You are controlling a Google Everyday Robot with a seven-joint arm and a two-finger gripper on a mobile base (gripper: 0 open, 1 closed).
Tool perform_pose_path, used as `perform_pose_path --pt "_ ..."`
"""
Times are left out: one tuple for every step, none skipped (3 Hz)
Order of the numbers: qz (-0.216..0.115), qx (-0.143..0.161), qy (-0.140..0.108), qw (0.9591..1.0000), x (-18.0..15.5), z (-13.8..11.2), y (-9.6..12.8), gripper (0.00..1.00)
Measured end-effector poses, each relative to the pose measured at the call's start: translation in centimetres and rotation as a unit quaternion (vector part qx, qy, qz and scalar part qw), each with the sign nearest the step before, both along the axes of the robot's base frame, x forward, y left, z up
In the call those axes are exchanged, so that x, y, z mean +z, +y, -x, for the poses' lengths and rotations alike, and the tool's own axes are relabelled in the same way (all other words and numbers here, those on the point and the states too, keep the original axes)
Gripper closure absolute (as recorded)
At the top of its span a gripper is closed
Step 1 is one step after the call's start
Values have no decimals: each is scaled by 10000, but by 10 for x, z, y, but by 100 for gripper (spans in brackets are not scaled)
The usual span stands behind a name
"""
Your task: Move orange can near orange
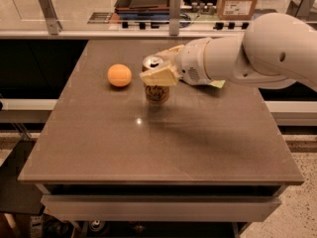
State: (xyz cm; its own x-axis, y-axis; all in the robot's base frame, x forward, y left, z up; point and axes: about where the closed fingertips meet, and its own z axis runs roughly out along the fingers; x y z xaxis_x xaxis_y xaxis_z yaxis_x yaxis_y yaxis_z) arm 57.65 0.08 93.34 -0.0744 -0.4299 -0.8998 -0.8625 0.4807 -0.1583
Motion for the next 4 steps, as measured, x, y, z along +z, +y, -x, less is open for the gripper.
perform_pose_path --pt "-11 -53 5 10000 -4 -30 12 100" --pt "-58 -113 58 9999 -12 -51 20 100" --pt "-64 -151 98 9998 -24 -67 22 100" --pt "-83 -244 84 9996 -35 -79 22 100"
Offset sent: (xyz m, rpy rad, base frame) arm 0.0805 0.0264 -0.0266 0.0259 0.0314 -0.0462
